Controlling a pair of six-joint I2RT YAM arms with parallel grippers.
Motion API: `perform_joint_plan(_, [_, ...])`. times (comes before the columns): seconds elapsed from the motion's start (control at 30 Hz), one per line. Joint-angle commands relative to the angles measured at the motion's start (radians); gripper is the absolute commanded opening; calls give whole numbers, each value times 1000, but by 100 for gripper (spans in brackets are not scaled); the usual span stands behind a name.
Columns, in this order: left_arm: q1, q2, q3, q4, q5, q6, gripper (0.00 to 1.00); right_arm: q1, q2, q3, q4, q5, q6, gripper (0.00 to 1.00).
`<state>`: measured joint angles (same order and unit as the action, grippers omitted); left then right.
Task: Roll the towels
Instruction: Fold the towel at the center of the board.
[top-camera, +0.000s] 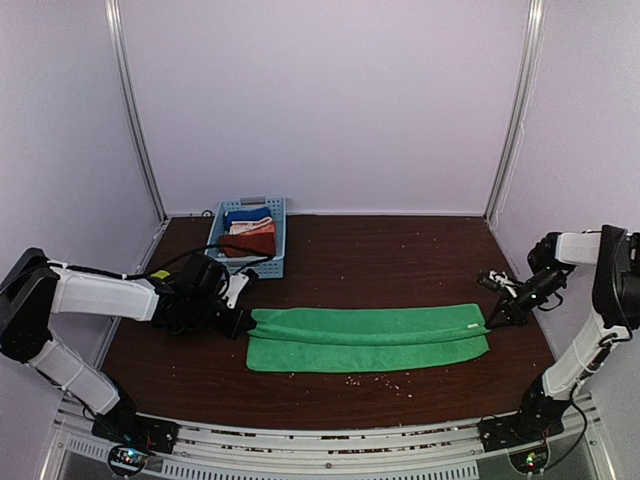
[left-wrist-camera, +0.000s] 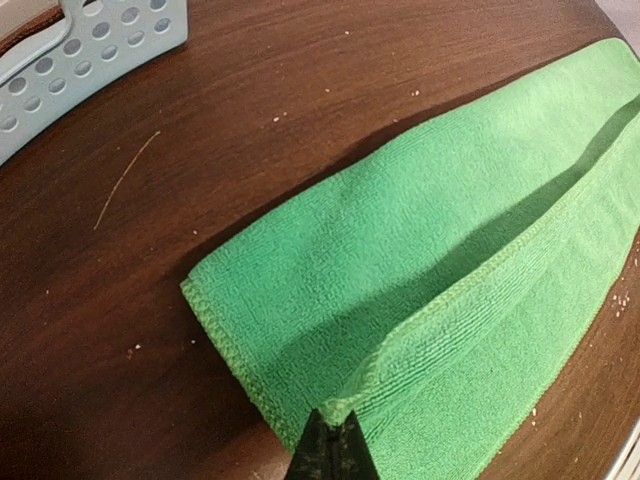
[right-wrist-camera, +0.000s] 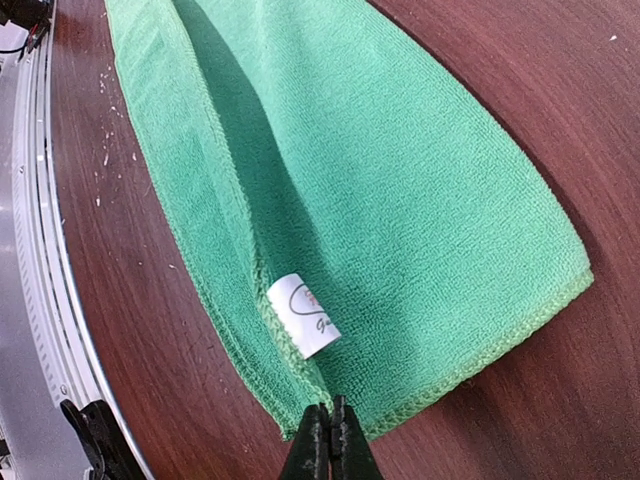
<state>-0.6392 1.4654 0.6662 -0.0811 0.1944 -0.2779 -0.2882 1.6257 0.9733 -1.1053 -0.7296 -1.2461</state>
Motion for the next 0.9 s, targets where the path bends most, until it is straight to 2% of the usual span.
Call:
perform_joint_plan(0.0, [-7, -45, -21, 8, -11, -17, 0, -6, -24, -30, 37, 51, -10, 0])
perform_joint_plan(0.57, [-16, -160, -82, -13, -31, -65, 0, -8, -34, -39, 0, 52, -60, 0])
perform_joint_plan(0.87, [-31, -139, -102, -16, -15, -92, 0, -9, -21, -44, 11, 70, -63, 0])
